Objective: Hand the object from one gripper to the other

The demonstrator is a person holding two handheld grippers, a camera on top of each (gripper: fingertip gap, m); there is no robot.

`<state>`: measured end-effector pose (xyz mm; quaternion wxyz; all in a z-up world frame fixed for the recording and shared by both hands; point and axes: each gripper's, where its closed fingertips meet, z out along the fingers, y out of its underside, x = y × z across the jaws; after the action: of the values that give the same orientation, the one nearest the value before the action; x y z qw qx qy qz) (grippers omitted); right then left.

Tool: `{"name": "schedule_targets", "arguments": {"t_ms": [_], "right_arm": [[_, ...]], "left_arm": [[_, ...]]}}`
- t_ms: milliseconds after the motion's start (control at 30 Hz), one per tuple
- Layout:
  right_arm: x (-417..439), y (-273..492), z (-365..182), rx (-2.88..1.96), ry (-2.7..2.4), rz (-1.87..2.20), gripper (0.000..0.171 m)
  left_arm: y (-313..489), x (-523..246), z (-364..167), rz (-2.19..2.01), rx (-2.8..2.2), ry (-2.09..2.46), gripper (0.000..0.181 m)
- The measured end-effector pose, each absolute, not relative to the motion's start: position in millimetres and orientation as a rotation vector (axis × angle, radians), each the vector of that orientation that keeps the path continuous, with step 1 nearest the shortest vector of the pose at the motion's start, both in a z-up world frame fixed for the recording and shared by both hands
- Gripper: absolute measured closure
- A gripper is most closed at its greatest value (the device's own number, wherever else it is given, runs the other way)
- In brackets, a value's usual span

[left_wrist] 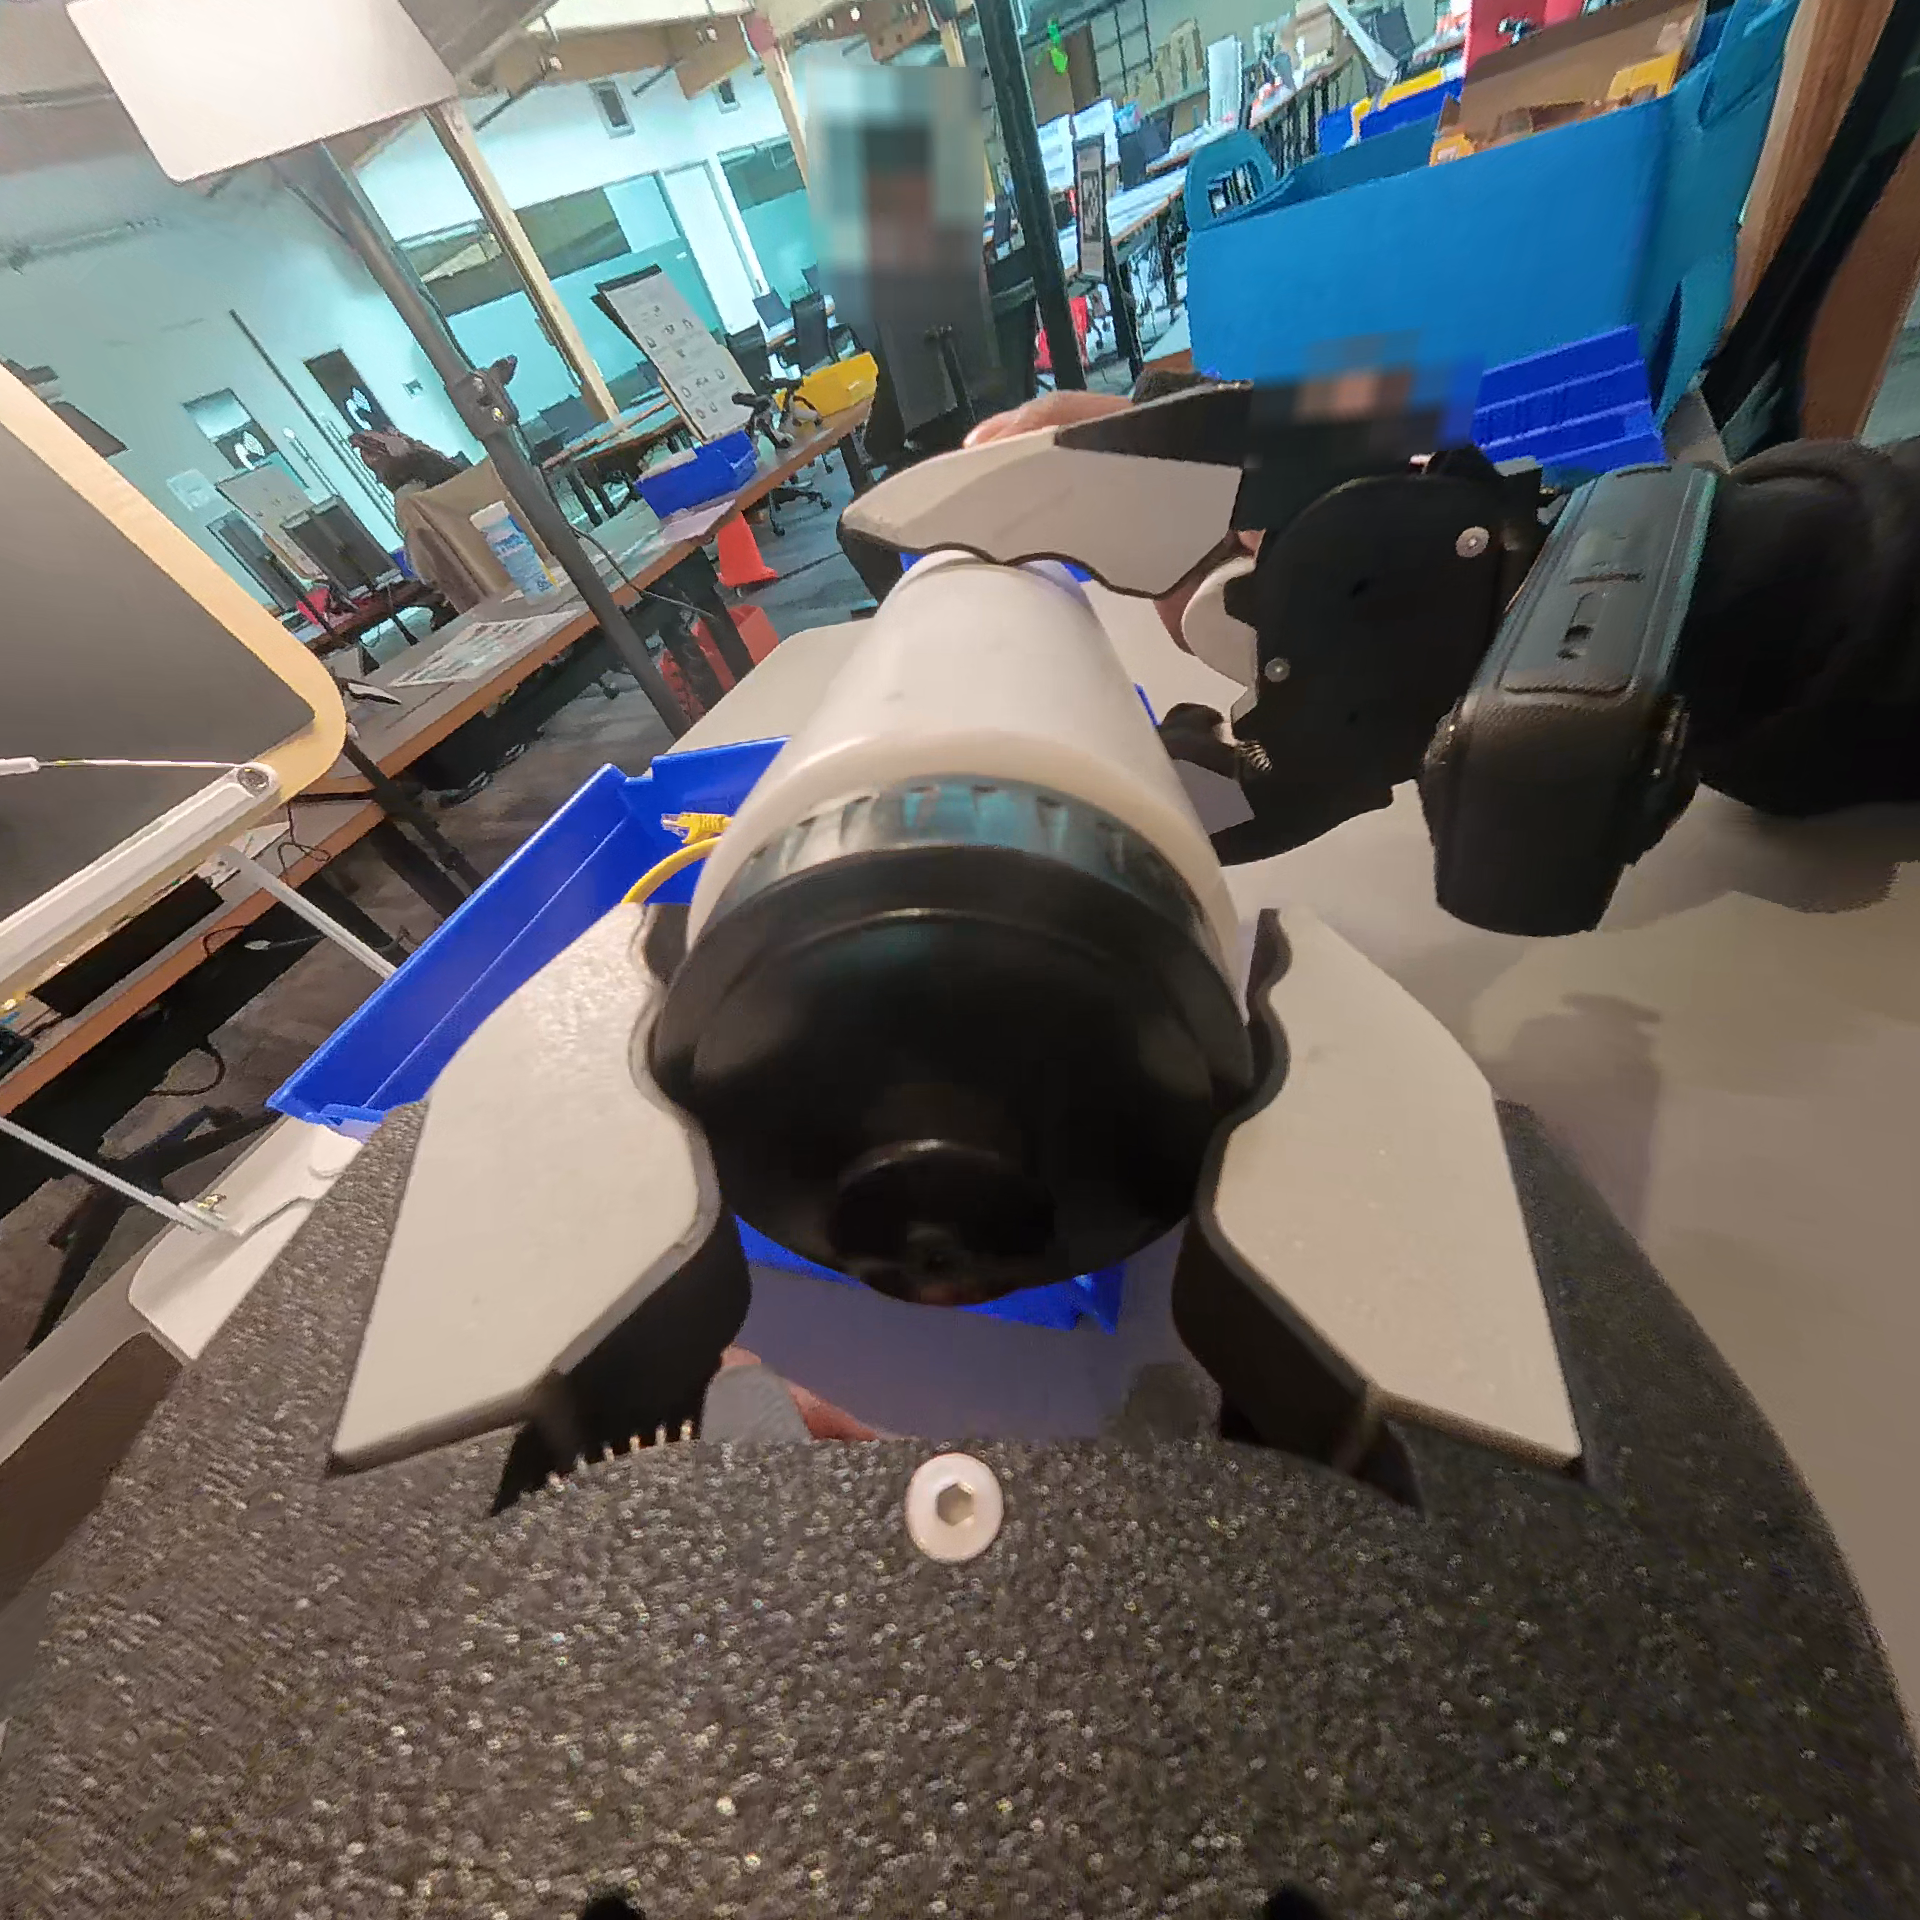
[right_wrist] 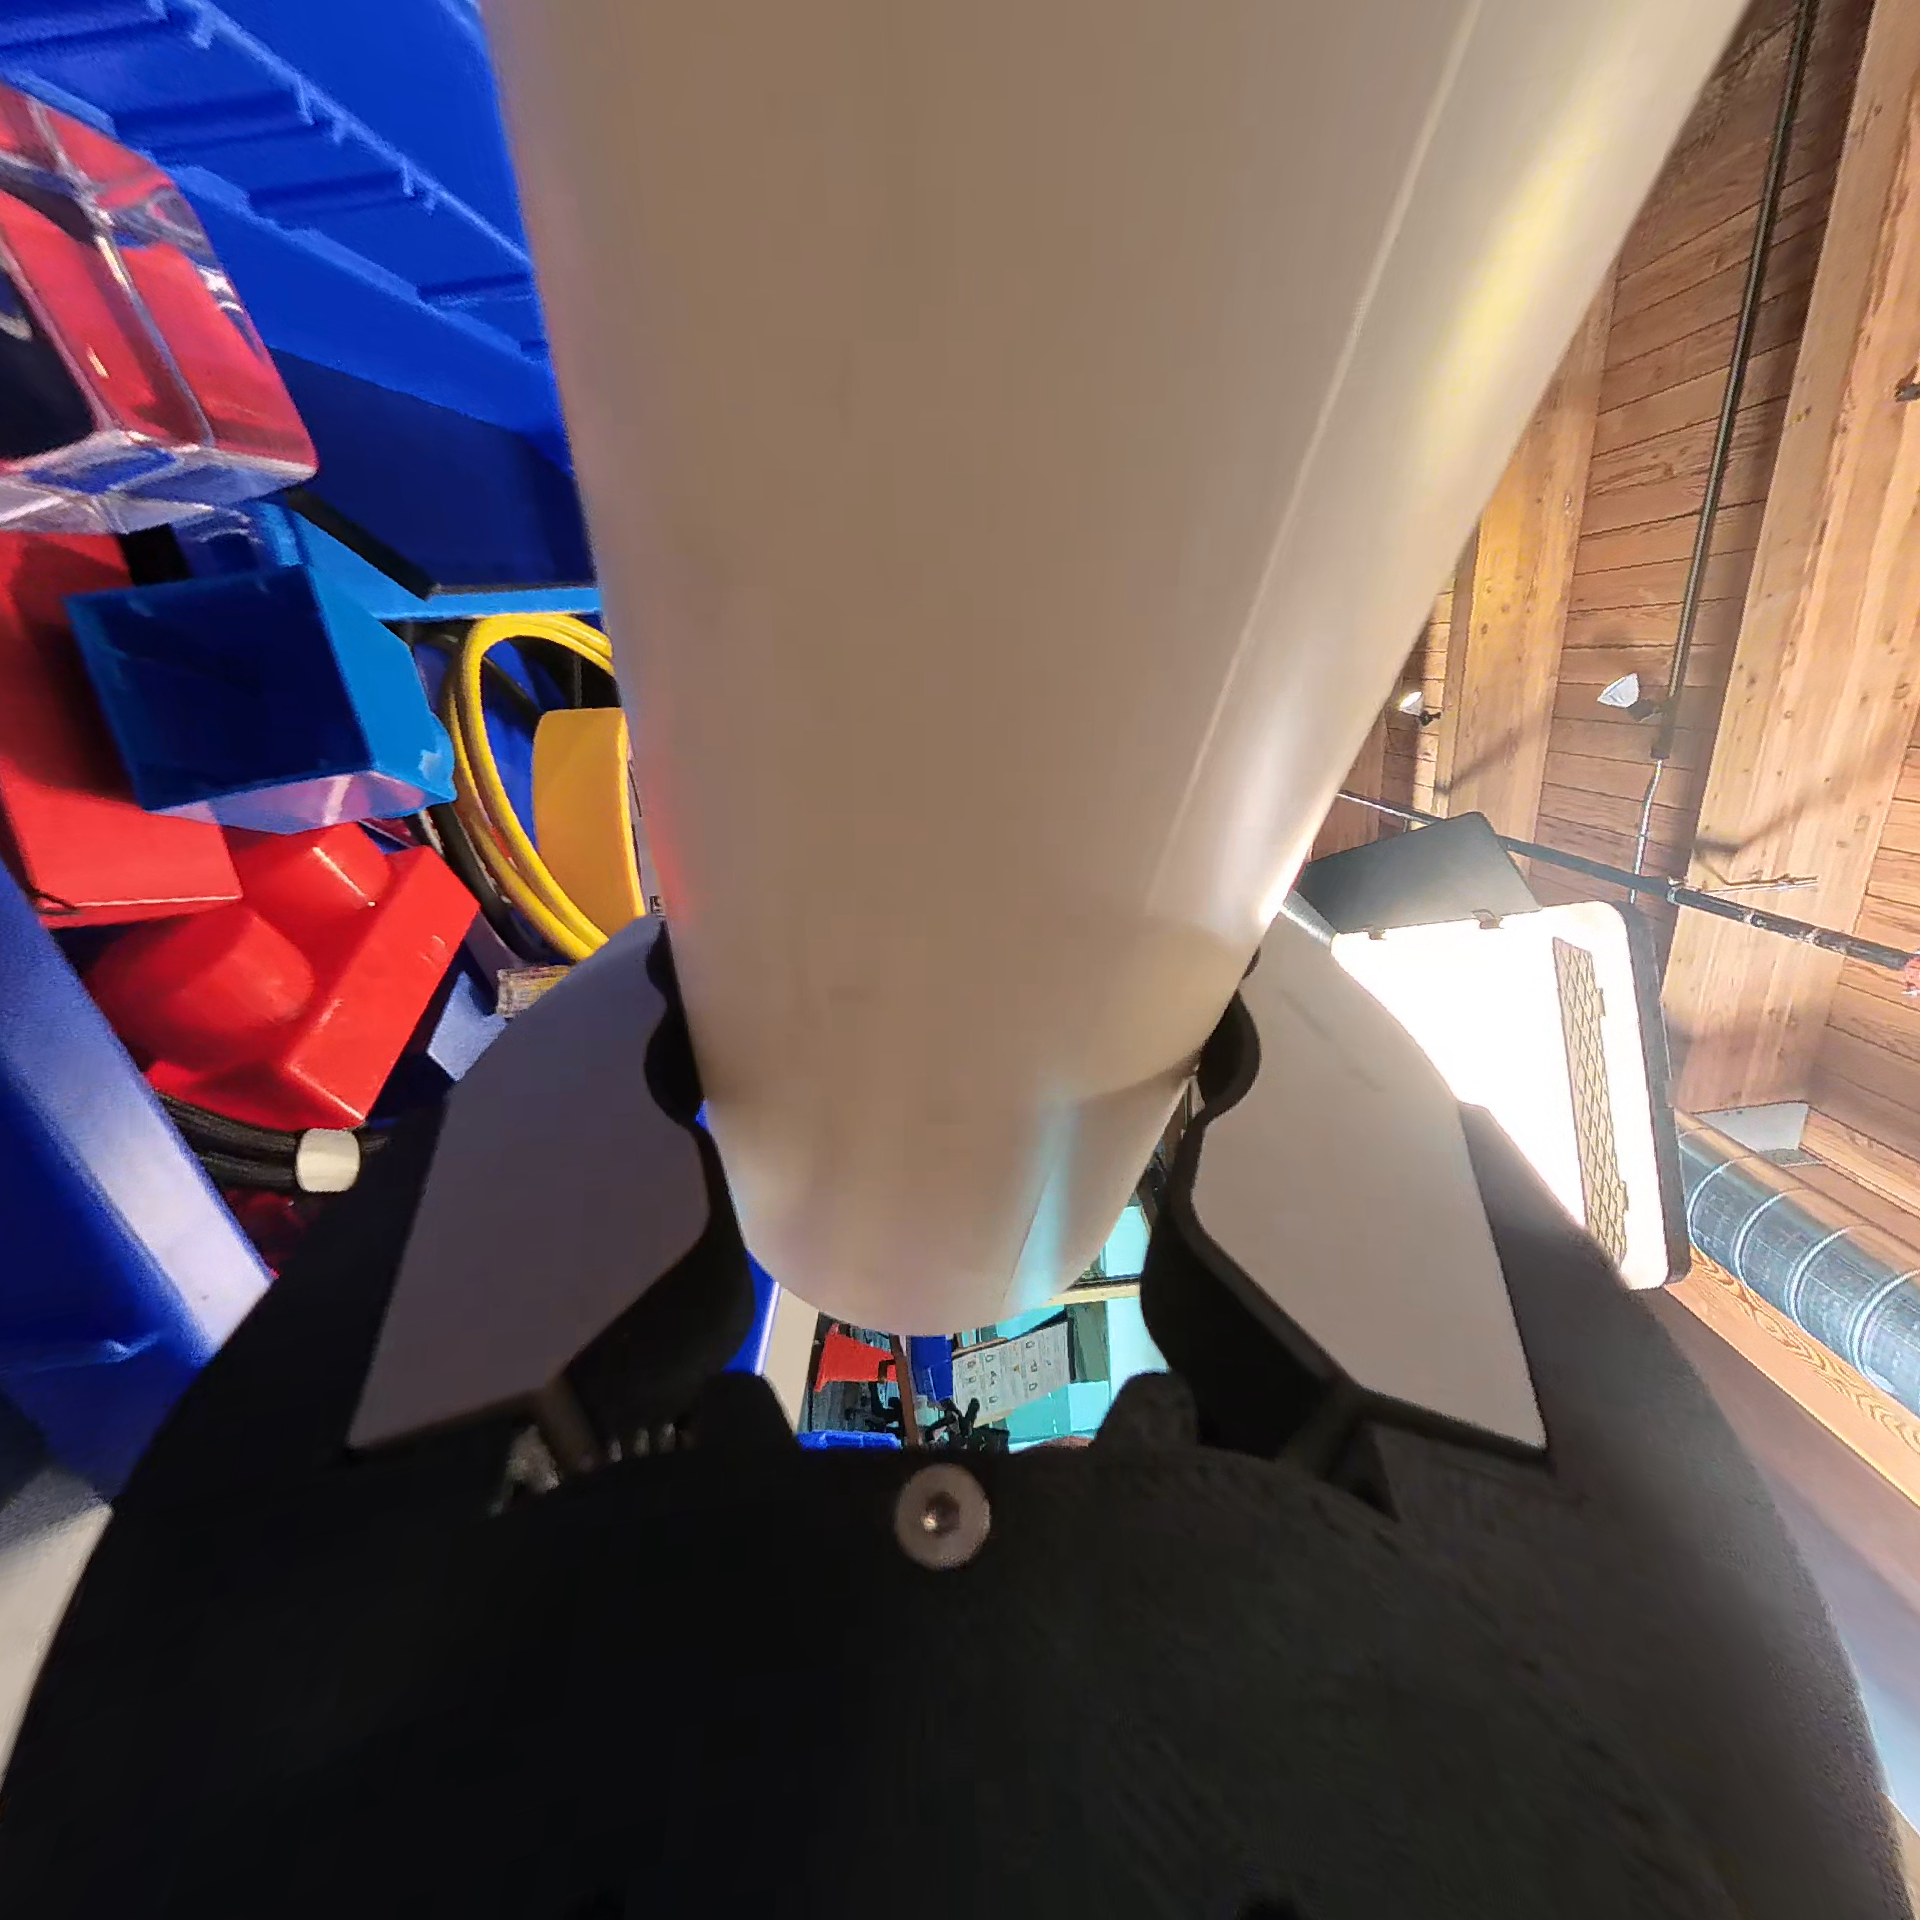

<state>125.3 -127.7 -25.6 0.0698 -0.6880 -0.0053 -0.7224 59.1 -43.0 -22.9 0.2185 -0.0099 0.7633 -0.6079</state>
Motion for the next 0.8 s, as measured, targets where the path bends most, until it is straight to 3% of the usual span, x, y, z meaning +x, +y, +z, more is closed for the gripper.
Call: {"name": "schedule_targets", "arguments": {"t_ms": [533, 800], "right_arm": [[116, -123, 0, -1.873, 0.006, -2.233, 0.087], [109, -90, -9, -1.880, -0.060, -2.252, 0.073]], "left_arm": [[-33, 79, -5, -2.341, -0.688, 2.112, 0.080], [-51, 57, -10, -2.134, -0.432, 2.152, 0.081]]}}
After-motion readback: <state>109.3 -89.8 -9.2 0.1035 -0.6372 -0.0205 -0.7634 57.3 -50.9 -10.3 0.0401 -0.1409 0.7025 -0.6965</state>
